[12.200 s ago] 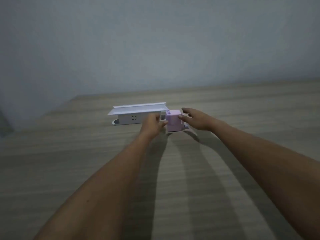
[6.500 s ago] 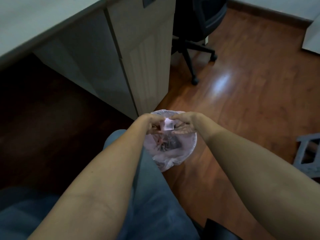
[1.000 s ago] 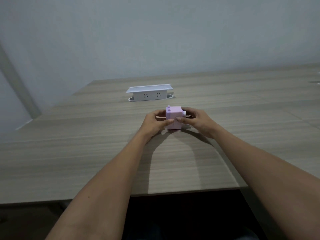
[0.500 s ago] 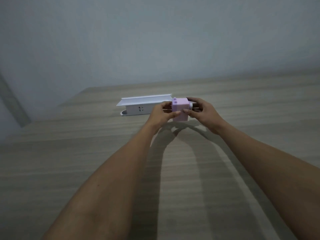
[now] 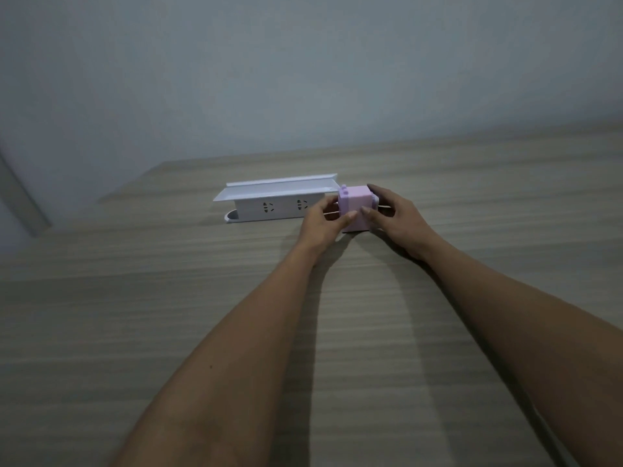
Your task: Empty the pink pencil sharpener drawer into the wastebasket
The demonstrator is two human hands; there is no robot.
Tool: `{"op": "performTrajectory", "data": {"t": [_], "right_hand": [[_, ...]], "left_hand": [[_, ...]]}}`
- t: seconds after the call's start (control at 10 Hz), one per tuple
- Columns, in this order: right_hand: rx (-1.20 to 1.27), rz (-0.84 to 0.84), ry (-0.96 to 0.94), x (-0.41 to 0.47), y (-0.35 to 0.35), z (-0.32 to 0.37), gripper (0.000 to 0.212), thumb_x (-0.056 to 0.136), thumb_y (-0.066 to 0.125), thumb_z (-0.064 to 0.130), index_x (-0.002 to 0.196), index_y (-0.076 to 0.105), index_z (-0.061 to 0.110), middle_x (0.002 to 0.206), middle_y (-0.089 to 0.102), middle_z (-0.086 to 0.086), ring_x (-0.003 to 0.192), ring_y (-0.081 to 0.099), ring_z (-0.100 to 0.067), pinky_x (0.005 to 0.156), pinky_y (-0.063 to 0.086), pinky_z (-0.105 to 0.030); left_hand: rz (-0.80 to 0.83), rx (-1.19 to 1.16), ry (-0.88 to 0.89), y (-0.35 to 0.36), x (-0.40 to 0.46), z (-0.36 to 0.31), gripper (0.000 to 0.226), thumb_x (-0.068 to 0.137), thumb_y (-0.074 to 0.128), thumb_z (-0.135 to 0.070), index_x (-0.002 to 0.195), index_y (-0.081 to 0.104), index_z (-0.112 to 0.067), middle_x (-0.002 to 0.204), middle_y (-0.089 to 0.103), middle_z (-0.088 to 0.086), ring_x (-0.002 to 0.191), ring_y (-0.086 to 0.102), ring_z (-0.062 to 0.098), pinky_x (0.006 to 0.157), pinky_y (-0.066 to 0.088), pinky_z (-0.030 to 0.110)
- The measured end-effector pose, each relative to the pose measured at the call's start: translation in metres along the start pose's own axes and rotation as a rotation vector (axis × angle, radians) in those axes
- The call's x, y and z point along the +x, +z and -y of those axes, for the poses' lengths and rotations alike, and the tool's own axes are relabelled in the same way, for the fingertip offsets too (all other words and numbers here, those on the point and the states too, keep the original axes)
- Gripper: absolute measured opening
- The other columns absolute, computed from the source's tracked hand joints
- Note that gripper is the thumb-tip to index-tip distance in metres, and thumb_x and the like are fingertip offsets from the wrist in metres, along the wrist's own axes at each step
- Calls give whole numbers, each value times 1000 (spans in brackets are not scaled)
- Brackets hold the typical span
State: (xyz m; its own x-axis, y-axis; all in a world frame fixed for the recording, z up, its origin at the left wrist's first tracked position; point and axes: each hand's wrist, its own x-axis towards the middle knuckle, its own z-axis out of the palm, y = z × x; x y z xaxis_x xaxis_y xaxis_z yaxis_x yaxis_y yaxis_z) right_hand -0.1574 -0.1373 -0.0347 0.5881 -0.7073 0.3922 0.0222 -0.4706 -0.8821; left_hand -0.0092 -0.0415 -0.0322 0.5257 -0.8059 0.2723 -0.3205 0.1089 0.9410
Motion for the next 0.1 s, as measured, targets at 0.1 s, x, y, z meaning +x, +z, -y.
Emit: {"op": "performTrajectory", "data": {"t": [0.1], "right_hand": [[14, -45, 25, 3, 9, -3, 76, 91, 71, 22, 155, 32, 9, 153, 44, -13, 136, 47, -23, 104, 44, -25]], "left_hand": [[-12, -14, -11, -1, -4, 0, 62, 84, 77, -6, 140, 52, -2, 124, 60, 7, 99, 64, 13, 77, 56, 14]]}}
